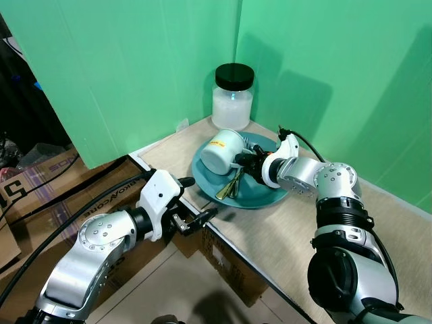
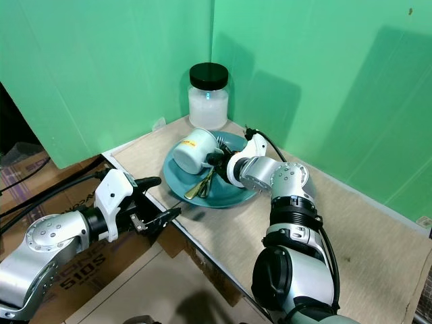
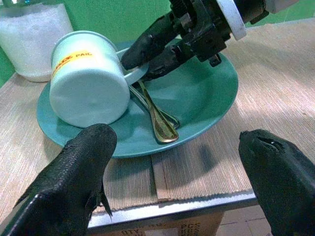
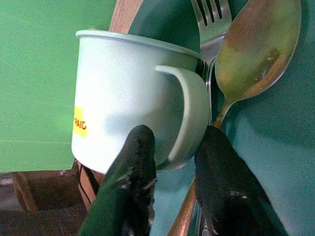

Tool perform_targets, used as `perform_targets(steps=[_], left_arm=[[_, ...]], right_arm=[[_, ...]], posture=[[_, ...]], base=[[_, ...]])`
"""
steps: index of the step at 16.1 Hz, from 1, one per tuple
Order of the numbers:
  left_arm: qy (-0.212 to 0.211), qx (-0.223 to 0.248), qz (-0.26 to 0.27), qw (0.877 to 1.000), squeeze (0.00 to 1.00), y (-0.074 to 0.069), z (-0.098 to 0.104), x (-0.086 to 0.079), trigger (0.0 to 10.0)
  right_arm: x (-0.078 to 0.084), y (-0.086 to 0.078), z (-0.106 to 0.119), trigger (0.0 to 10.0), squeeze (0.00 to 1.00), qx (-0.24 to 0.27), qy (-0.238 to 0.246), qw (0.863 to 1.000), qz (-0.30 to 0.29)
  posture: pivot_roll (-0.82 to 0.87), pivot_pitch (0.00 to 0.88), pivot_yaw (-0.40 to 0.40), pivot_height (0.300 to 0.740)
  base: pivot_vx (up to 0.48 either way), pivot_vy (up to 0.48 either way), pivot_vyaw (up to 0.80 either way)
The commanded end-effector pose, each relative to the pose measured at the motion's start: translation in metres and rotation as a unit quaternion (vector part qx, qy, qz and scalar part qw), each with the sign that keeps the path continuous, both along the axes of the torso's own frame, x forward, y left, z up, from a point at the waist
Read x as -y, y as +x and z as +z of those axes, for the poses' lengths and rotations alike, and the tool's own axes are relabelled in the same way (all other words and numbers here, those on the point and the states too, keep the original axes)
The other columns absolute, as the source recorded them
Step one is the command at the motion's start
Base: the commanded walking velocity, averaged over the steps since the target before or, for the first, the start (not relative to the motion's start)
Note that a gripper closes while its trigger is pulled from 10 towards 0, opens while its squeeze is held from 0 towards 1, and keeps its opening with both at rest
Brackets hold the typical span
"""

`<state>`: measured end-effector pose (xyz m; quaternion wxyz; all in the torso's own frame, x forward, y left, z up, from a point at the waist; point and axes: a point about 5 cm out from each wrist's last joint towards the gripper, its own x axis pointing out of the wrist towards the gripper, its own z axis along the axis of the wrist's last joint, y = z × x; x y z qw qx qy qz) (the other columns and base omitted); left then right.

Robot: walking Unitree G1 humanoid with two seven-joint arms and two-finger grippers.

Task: Setting the table

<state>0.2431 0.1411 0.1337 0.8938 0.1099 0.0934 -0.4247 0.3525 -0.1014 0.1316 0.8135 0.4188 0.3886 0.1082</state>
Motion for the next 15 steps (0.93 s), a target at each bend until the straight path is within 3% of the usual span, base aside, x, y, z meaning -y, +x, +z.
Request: perform_targets(steps=[1, 5, 9, 12, 14, 15], left_arm=[[0.005, 0.003, -0.004, 1.0, 0.06, 0.002, 0.0, 0.002, 10.0], [0.002, 0.008, -0.006, 1.0, 0.06, 0.005, 0.001, 0.004, 10.0], [0.003, 0.017, -0.006, 1.0, 0.07, 0.006, 0.004, 0.003, 10.0], [0.005, 0.029, 0.003, 1.0, 0.07, 0.009, 0.008, 0.0, 10.0], [-0.006, 0.05, 0.012, 0.999, 0.07, 0.01, 0.017, 0.0, 10.0], [-0.026, 0.092, 0.076, 0.993, 0.07, 0.019, 0.031, -0.004, 10.0]], right_arm=[[0.003, 0.002, 0.01, 0.0, 0.0, 0.017, 0.003, 1.0, -0.007], [0.002, 0.002, 0.014, 0.0, 0.0, 0.036, 0.024, 0.999, -0.014], [0.004, -0.003, 0.034, 0.0, 0.0, 0.093, 0.039, 0.995, -0.007], [0.012, -0.007, 0.056, 0.0, 0.0, 0.141, 0.03, 0.989, -0.017], [0.034, -0.018, 0.079, 0.0, 0.0, 0.199, -0.007, 0.979, -0.044], [0.052, -0.031, 0.1, 4.5, 0.0, 0.282, -0.081, 0.954, -0.066]], posture=[[0.11, 0.0, -0.02, 0.74], [0.11, 0.0, -0.019, 0.74], [0.11, 0.0, -0.015, 0.74], [0.1, 0.0, -0.007, 0.74], [0.09, 0.0, 0.003, 0.74], [0.09, 0.0, 0.011, 0.74]], base=[[0.0, 0.0, 0.0], [0.0, 0.0, 0.0], [0.0, 0.0, 0.0], [0.0, 0.0, 0.0], [0.0, 0.0, 0.0], [0.0, 0.0, 0.0]])
